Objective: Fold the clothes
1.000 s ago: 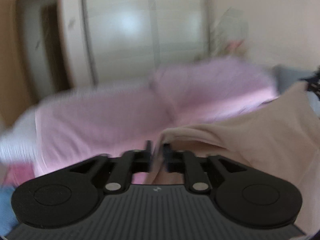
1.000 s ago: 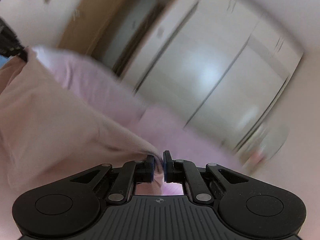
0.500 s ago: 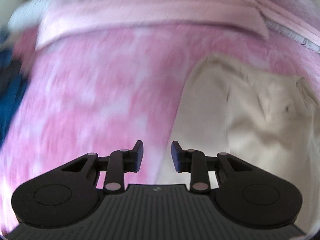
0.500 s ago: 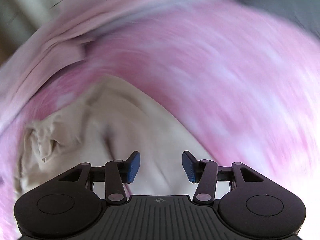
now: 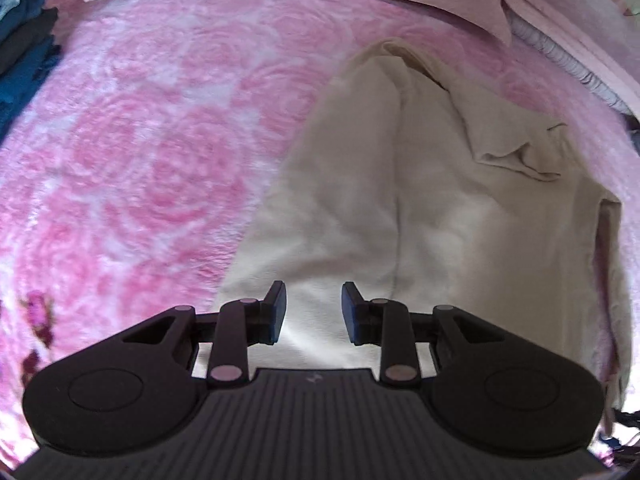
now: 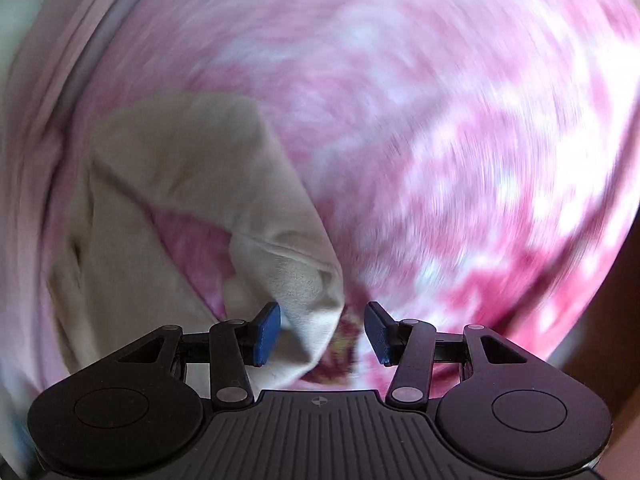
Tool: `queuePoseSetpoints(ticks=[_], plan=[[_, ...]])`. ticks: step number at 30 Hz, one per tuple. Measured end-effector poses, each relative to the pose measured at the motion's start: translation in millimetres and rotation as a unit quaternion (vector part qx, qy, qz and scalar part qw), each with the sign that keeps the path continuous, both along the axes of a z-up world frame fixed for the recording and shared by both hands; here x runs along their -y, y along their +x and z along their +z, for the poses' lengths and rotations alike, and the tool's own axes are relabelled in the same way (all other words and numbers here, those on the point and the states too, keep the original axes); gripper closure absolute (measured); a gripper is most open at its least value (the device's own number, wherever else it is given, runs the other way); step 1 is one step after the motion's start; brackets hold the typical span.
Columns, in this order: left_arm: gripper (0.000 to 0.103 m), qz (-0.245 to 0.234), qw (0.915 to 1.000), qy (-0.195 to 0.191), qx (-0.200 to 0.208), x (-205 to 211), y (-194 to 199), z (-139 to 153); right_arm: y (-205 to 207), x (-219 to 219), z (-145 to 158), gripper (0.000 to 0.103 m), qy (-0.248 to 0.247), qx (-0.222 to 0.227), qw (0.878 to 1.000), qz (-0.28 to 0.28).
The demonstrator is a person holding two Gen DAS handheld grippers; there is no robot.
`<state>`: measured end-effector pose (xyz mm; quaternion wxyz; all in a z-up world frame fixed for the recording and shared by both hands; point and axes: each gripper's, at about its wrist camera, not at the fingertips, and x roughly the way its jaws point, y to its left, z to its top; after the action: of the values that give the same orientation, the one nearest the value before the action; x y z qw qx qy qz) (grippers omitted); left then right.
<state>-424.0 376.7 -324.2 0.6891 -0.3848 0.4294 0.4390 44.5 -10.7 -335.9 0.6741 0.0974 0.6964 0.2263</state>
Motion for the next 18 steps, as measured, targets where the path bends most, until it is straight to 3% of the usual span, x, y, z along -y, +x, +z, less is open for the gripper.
queuePoseSetpoints(ticks=[1,3,4,5,6,7,8,9,11,13,14,15,16,17,18], plan=[[0.077,-0.001,1.0000,0.000,0.004,-1,-1,2,-3,1,-2,0.060,0.001,-0.001,1.000,-0.027],[0.078,-0.003,0.9999,-0.001,0.012,-2,-4,5,-4,-10,8,0.102,-0.022,0.026,0.999,0.012],[0.078,-0.004,0.9999,-0.001,0.015,-3,-5,6,-3,-20,20,0.102,-0.039,0.057,0.996,0.062],[0.078,-0.007,0.9998,0.002,0.018,-3,-7,9,-3,-30,40,0.102,-0.062,0.122,0.983,0.119],[0.078,-0.007,0.9998,0.006,0.018,-5,-11,13,-3,-40,62,0.102,-0.087,0.205,0.959,0.177],[0.078,-0.003,0.9998,0.007,0.018,-5,-16,14,-2,-49,84,0.102,-0.111,0.285,0.923,0.233],[0.078,0.001,0.9998,0.007,0.018,-6,-20,16,-4,-56,102,0.102,-0.139,0.366,0.875,0.285],[0.078,0.005,0.9998,0.008,0.018,-7,-25,17,-6,-61,114,0.102,-0.168,0.445,0.814,0.334],[0.078,0.015,0.9997,0.007,0.020,-9,-35,19,-8,-67,128,0.102,-0.228,0.567,0.674,0.416],[0.078,0.035,0.9989,-0.004,0.031,-7,-45,17,-3,-65,109,0.102,-0.298,0.616,0.547,0.481],[0.078,0.044,0.9984,-0.009,0.034,-5,-50,16,1,-63,93,0.099,-0.341,0.612,0.493,0.515],[0.078,0.048,0.9982,-0.010,0.036,-3,-55,15,8,-61,71,0.079,-0.396,0.570,0.461,0.553],[0.078,0.051,0.9981,-0.010,0.035,0,-60,15,15,-58,52,0.055,-0.436,0.524,0.451,0.576],[0.078,0.053,0.9980,-0.010,0.031,4,-65,15,18,-55,44,0.047,-0.442,0.502,0.466,0.579],[0.078,0.058,0.9978,-0.012,0.028,8,-71,14,17,-56,41,0.043,-0.436,0.491,0.494,0.570]])
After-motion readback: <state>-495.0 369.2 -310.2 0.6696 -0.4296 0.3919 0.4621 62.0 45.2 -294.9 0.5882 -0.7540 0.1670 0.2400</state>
